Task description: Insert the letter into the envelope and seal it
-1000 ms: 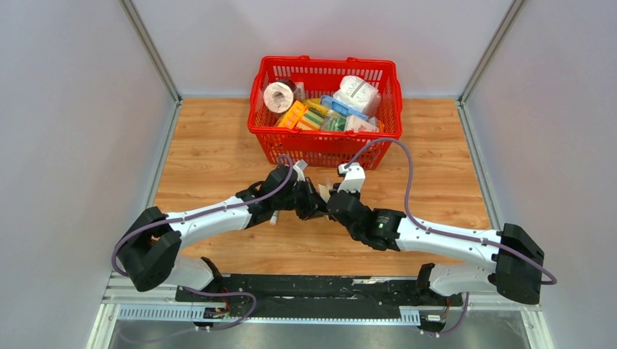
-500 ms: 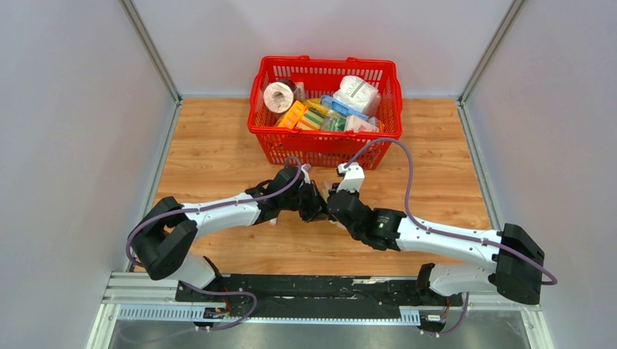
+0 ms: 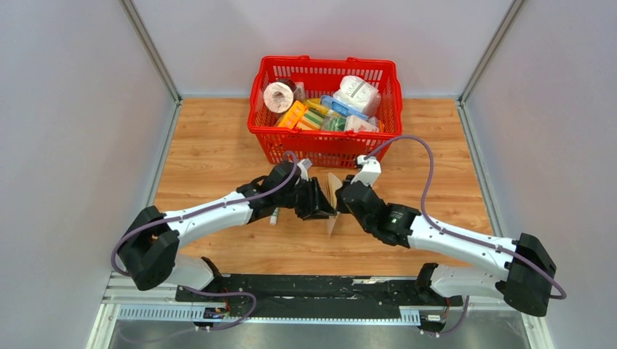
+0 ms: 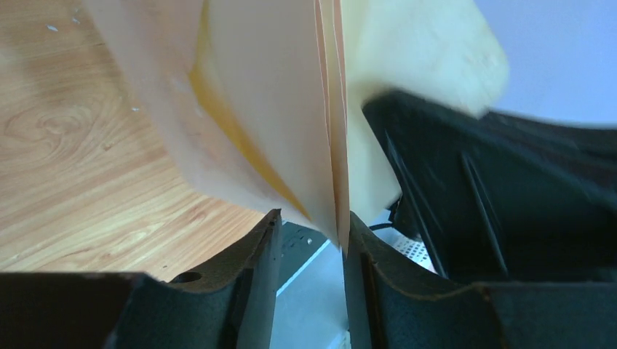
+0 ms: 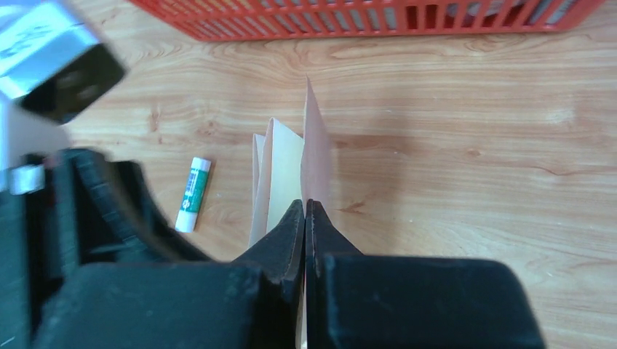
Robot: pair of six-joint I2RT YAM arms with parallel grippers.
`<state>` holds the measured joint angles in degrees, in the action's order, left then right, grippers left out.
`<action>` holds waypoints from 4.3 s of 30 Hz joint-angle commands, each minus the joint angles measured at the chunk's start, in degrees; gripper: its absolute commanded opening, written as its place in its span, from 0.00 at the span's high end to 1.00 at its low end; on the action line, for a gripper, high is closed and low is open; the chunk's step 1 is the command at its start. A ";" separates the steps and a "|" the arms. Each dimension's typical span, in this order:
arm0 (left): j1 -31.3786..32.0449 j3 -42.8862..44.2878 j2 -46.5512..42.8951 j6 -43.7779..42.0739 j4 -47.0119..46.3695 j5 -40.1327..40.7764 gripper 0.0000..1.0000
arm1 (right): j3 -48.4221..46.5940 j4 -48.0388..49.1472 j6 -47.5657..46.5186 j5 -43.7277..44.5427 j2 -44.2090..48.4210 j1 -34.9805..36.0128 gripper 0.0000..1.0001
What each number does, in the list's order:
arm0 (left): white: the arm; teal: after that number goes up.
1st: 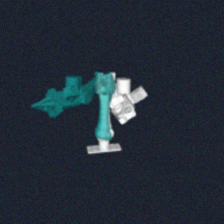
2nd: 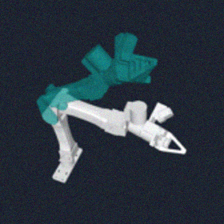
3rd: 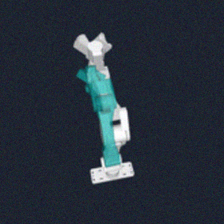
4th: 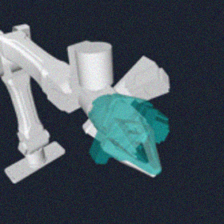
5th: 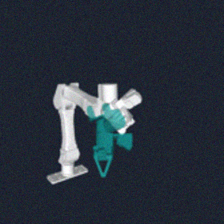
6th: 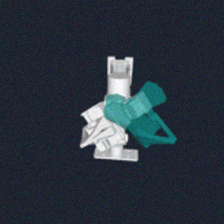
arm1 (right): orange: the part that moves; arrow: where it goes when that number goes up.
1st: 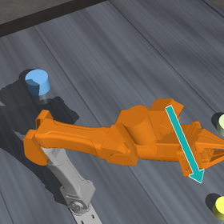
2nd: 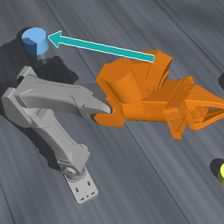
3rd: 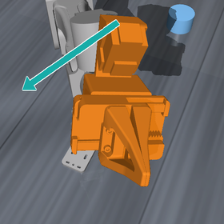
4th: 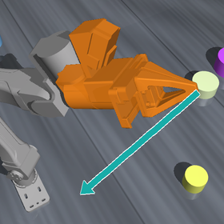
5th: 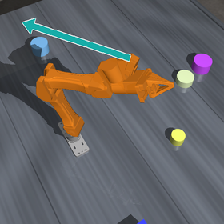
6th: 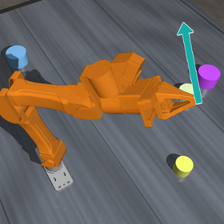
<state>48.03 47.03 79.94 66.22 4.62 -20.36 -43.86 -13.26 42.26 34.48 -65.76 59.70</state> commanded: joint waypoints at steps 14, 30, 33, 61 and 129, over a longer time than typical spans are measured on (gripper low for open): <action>0.40 0.44 -8.23 -10.05 14.88 10.25 0.51 | 12.03 -0.10 14.77 -4.95 0.46 -5.38 1.00; -0.66 -3.69 5.49 -11.55 8.64 9.02 1.00 | 12.92 -6.88 11.89 -6.26 7.31 -5.30 0.54; -1.01 -5.36 4.70 -11.37 8.74 10.78 1.00 | 11.43 -3.71 7.59 -8.98 4.78 -5.30 0.55; -3.29 -2.90 8.73 -14.89 14.98 17.02 1.00 | 4.75 1.39 4.32 -12.59 -17.47 -5.47 0.92; -14.46 8.35 8.29 -34.48 27.99 26.87 0.45 | -0.09 -9.33 0.10 -20.15 5.64 -10.13 0.79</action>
<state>33.61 53.69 84.86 34.20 33.89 7.57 -44.58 -23.46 42.39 14.83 -61.91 49.69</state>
